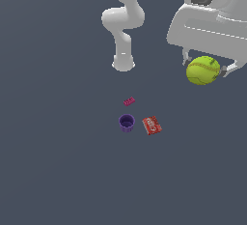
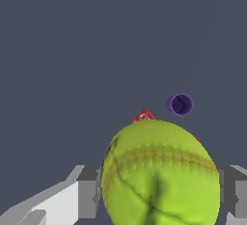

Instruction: Pick up a designated object from a clutter of objects.

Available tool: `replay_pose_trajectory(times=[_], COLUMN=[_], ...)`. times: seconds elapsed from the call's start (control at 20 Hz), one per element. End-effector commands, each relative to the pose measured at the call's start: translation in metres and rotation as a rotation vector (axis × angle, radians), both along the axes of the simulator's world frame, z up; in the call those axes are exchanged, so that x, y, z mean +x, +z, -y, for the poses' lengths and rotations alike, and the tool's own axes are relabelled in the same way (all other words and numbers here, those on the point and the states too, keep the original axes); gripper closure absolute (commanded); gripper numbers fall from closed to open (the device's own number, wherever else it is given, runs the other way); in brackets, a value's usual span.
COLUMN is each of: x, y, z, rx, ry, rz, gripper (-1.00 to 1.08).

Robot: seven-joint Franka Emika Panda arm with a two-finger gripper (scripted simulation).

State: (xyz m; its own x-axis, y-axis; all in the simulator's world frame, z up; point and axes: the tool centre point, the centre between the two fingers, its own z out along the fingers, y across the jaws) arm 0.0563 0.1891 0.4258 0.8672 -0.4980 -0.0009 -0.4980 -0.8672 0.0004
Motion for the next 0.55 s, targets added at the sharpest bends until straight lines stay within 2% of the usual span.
replay_pose_trajectory(times=[0.0, 0.5], x=[0.004, 0.01], y=[0.008, 0.018], z=[-0.002, -0.005], rx=[0.0, 0.0], ry=[0.0, 0.0], rz=[0.001, 0.001], gripper=[1.08, 1.08])
